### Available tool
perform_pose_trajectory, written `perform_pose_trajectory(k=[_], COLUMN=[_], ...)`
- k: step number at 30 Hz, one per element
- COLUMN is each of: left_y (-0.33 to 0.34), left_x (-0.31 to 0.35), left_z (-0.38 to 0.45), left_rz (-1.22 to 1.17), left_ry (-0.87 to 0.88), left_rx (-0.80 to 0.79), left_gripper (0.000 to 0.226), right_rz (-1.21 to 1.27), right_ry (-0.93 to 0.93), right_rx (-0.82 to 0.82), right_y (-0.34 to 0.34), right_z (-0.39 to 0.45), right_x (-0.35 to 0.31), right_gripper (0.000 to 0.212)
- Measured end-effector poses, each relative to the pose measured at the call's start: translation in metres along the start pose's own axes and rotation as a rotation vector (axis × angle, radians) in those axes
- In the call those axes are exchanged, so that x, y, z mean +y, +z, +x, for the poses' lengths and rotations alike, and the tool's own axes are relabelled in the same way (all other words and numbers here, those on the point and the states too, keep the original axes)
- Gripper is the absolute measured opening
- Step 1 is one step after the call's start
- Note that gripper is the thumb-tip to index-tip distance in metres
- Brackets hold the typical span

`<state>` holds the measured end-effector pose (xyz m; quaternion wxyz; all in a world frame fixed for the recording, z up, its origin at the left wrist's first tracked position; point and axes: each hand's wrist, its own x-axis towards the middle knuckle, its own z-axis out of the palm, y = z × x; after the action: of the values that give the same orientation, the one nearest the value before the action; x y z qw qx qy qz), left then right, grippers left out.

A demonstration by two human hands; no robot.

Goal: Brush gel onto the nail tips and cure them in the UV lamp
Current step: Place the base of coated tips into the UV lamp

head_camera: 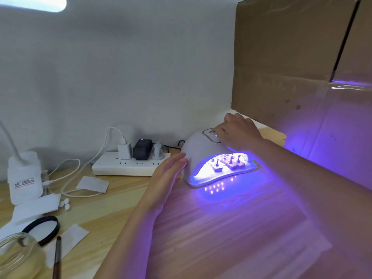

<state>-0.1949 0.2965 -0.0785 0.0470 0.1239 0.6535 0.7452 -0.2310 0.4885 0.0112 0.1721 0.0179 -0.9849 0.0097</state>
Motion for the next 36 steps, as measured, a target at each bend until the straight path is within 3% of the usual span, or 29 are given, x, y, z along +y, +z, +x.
perform_pose_trajectory(k=[3,7,8,12,15,19,23,27,32,36], left_y=[0.000,0.001,0.001,0.002,0.001,0.001,0.001,0.000,0.001,0.001], left_x=[0.000,-0.001,-0.001,-0.001,-0.001,-0.001,-0.001,-0.001,-0.001,-0.001], left_z=[0.001,0.002,0.002,0.003,0.003,0.004,0.005,0.005,0.005,0.004], left_rz=[-0.001,-0.009,-0.008,-0.013,-0.005,0.000,-0.004,-0.005,-0.013,-0.010], left_ry=[0.002,0.005,0.005,0.006,0.003,0.003,0.008,0.004,0.004,0.005], left_rx=[0.003,0.009,0.014,0.031,0.031,0.040,0.041,0.039,0.046,0.049], left_gripper=[0.019,0.018,0.018,0.016,0.017,0.016,0.015,0.016,0.014,0.014], right_rz=[0.138,0.478,0.466,0.374,0.322,0.216,0.221,0.290,0.562,0.604], right_ry=[0.029,0.106,0.140,0.296,0.340,0.394,0.431,0.412,0.320,0.295], right_rx=[0.027,0.527,0.528,0.236,0.090,-0.036,0.004,0.093,0.257,0.320], right_y=[0.002,0.020,0.026,0.051,0.059,0.068,0.068,0.065,0.057,0.046], right_z=[-0.009,-0.056,-0.068,-0.087,-0.079,-0.061,-0.056,-0.063,-0.095,-0.129], right_x=[0.006,0.023,0.028,0.051,0.055,0.051,0.044,0.036,0.046,0.068], right_gripper=[0.039,0.017,0.014,0.006,0.032,0.034,0.011,0.015,0.016,0.026])
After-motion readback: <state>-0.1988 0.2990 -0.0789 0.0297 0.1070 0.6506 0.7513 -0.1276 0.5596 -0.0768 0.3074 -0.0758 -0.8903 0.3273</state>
